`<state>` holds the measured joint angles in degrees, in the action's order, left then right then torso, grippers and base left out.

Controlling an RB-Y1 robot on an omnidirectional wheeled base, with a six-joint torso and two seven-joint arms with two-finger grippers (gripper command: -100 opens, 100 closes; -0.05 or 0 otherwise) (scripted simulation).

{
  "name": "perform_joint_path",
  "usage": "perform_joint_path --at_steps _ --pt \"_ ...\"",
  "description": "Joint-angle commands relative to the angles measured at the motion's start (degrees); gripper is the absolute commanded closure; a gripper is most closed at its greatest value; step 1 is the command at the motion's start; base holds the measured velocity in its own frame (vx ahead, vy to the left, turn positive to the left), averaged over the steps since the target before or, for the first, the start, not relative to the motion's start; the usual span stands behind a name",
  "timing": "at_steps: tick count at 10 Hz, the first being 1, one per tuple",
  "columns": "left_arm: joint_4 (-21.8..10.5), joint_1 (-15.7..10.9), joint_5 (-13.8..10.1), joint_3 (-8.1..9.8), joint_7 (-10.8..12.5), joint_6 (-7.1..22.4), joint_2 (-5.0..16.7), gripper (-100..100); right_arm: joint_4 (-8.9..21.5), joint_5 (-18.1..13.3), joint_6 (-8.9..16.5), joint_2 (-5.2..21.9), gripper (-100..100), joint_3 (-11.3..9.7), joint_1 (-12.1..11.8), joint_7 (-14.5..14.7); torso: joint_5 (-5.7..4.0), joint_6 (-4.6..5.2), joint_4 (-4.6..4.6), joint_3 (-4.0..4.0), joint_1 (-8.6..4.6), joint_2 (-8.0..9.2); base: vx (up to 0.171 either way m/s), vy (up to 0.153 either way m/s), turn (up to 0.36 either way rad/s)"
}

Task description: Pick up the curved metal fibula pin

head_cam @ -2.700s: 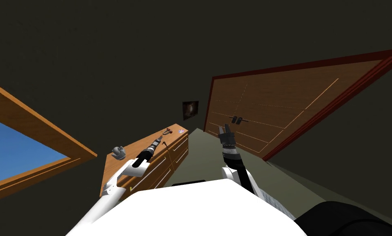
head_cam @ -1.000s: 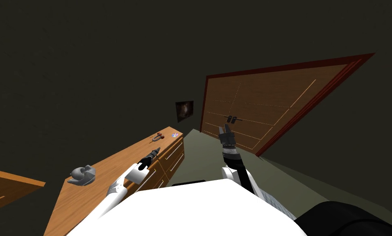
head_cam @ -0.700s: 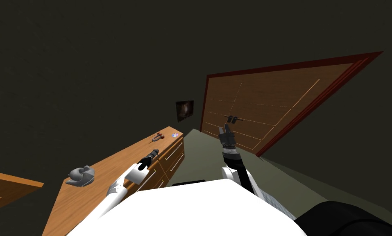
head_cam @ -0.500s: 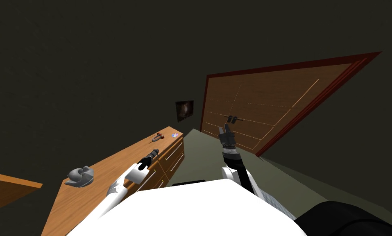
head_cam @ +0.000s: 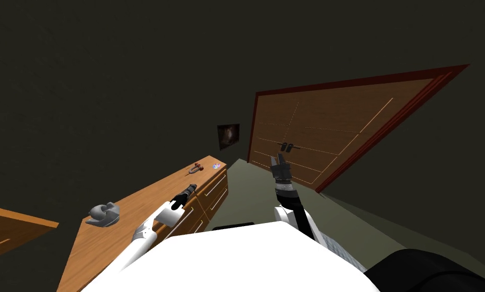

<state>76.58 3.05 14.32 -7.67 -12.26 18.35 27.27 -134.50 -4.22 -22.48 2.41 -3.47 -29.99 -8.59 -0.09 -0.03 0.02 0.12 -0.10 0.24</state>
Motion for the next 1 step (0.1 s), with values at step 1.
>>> perform_joint_path --at_steps 1 --pt "0.00 0.00 0.00 0.00 0.00 0.00 0.00 0 0.00 0.00 0.00 0.00 0 0.00 0.00 0.00 0.00 0.00 0.00 0.00 0.00 0.00 -0.007 -0.001 0.001"
